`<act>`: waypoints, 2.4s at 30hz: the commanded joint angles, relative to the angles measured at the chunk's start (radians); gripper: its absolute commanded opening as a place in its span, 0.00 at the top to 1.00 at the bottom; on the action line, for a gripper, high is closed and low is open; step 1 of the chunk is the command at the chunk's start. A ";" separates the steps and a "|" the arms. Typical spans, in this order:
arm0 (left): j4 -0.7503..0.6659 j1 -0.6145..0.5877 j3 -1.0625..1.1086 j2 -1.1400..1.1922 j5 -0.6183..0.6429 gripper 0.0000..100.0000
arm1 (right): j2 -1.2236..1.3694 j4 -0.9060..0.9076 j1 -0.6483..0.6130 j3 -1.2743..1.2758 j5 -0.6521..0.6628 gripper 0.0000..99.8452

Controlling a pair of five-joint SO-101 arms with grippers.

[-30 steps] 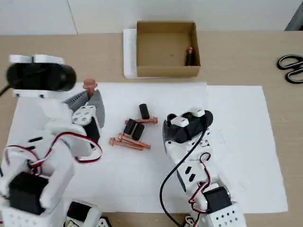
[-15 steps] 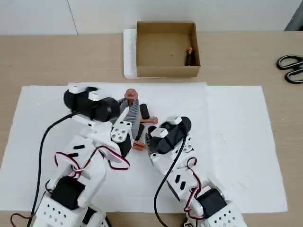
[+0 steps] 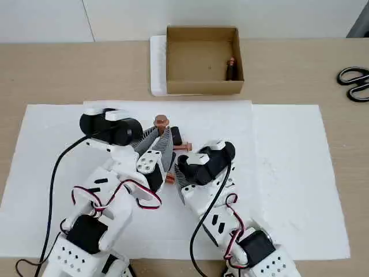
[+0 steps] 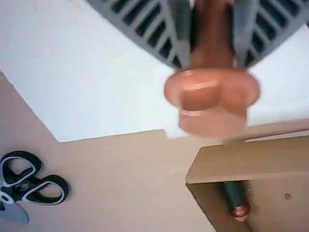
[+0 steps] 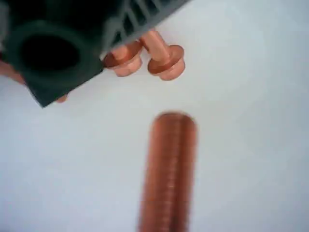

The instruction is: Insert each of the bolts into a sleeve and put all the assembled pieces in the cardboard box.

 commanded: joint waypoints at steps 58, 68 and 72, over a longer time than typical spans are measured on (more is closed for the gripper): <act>-0.196 0.066 0.191 -0.021 0.008 0.99 | -0.004 -0.005 -0.042 -0.015 -0.012 1.00; -0.150 0.066 0.182 -0.023 0.006 0.99 | -0.005 -0.005 -0.004 -0.015 -0.014 1.00; -0.080 0.066 0.142 -0.023 0.006 0.99 | -0.005 -0.005 -0.004 -0.015 -0.014 1.00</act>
